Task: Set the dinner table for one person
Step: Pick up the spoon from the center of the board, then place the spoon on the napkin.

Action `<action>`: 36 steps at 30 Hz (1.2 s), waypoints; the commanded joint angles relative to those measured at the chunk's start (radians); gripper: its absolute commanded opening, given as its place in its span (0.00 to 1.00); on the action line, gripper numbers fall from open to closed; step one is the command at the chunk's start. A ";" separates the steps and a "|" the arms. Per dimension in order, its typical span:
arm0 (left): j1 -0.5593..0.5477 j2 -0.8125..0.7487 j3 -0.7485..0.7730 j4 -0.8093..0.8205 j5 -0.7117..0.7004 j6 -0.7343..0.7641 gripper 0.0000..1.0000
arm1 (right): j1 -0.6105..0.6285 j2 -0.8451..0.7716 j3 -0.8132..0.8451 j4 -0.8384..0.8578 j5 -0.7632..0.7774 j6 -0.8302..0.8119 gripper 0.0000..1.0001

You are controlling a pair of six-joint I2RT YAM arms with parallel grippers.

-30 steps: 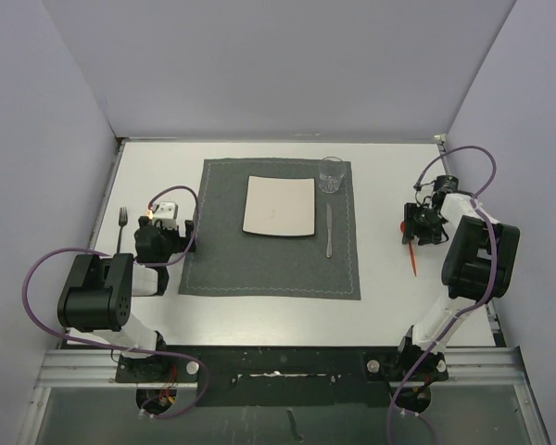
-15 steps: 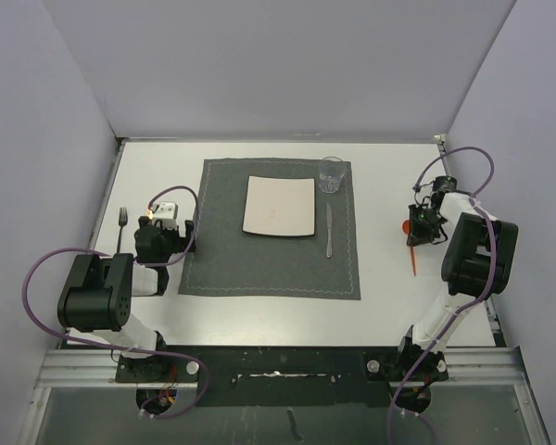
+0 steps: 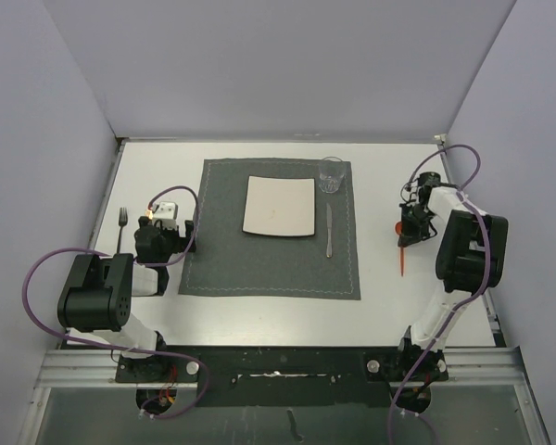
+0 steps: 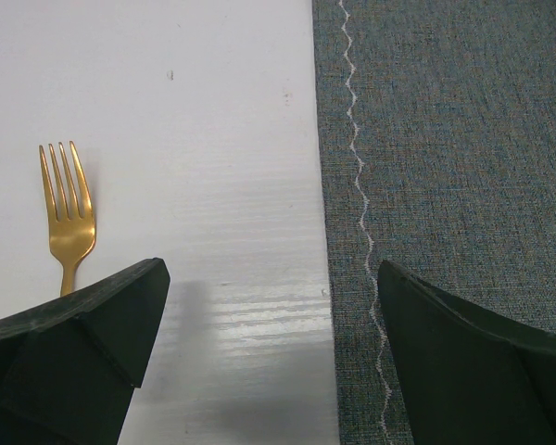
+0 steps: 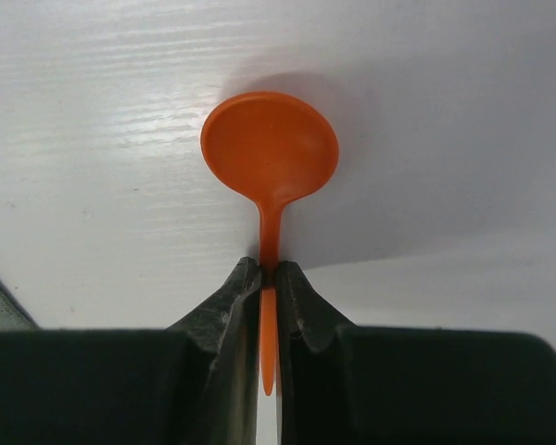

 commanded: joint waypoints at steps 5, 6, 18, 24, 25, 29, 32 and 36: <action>0.005 0.015 0.028 0.039 -0.003 -0.012 0.98 | 0.133 -0.057 0.107 -0.123 0.056 0.145 0.00; 0.005 0.014 0.028 0.039 -0.003 -0.012 0.98 | 0.143 -0.062 0.125 -0.141 0.057 0.153 0.00; 0.006 0.014 0.028 0.039 -0.003 -0.012 0.98 | 0.245 -0.076 0.267 -0.232 0.058 0.284 0.00; 0.005 0.014 0.028 0.040 -0.003 -0.012 0.98 | 0.384 -0.069 0.270 -0.186 0.095 0.374 0.00; 0.005 0.015 0.028 0.039 -0.003 -0.012 0.98 | 0.403 -0.061 0.272 -0.179 0.102 0.381 0.00; 0.006 0.015 0.028 0.039 -0.004 -0.013 0.98 | 0.431 -0.020 0.277 -0.159 0.092 0.399 0.00; 0.006 0.014 0.028 0.039 -0.003 -0.012 0.98 | 0.438 0.022 0.280 -0.135 0.076 0.389 0.00; 0.006 0.015 0.028 0.039 -0.003 -0.012 0.98 | 0.459 0.068 0.282 -0.103 0.069 0.389 0.00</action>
